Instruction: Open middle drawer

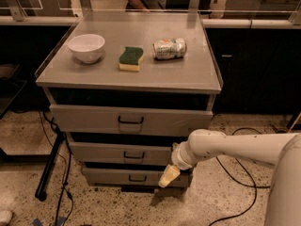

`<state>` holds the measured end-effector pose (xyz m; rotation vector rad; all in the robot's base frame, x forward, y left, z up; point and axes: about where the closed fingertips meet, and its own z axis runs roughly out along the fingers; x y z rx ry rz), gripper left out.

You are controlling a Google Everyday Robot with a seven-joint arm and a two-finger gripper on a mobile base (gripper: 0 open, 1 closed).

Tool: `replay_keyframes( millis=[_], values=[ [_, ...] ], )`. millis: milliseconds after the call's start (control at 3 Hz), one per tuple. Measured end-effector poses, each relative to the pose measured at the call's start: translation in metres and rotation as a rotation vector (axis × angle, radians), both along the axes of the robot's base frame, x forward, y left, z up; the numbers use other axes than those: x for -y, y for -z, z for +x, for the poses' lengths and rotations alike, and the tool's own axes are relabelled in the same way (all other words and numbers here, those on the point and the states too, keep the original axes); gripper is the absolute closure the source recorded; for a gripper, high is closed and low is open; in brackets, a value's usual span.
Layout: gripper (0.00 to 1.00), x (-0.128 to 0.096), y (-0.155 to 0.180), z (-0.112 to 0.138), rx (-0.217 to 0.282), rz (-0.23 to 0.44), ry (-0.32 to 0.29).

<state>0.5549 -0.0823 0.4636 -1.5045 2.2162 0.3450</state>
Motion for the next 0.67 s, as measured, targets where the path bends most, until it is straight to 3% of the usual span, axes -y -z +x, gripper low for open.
replay_keyframes(
  millis=[667],
  values=[
    [0.0,-0.0021,0.0179,0.0216,0.012,0.002,-0.005]
  ],
)
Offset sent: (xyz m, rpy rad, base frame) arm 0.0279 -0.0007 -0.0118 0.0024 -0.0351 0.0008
